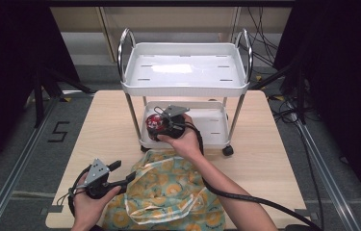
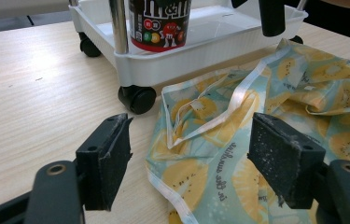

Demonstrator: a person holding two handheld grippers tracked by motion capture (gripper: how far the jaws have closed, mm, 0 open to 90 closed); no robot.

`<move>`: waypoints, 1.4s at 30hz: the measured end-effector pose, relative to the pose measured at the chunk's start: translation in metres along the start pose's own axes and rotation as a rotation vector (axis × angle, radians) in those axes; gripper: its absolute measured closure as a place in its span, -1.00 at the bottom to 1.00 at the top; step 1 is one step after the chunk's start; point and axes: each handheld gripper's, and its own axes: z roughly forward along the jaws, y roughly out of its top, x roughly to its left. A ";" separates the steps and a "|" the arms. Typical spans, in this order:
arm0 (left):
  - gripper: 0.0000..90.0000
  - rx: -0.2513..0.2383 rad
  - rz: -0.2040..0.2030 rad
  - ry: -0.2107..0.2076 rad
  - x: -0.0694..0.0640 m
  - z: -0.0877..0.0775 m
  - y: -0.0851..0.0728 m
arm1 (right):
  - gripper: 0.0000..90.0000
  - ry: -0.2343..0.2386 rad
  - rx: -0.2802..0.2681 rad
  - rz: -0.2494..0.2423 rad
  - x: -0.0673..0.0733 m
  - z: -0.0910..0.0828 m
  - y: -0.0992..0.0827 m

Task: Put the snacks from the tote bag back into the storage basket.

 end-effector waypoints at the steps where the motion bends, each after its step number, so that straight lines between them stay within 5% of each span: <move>1: -0.36 0.000 0.002 -0.002 0.000 0.000 0.000 | -0.42 0.005 0.001 -0.002 0.000 0.001 -0.001; 21: -0.36 -0.001 0.001 0.000 0.000 0.000 -0.001 | -0.42 -0.001 0.038 0.021 0.003 0.008 -0.011; 37: -0.36 -0.005 -0.005 0.000 -0.001 0.001 -0.001 | -0.42 -0.006 0.023 -0.008 0.000 0.013 -0.012; 42: -0.36 -0.004 -0.001 -0.009 0.000 0.001 -0.001 | -0.44 -0.019 0.053 0.038 0.001 0.012 -0.012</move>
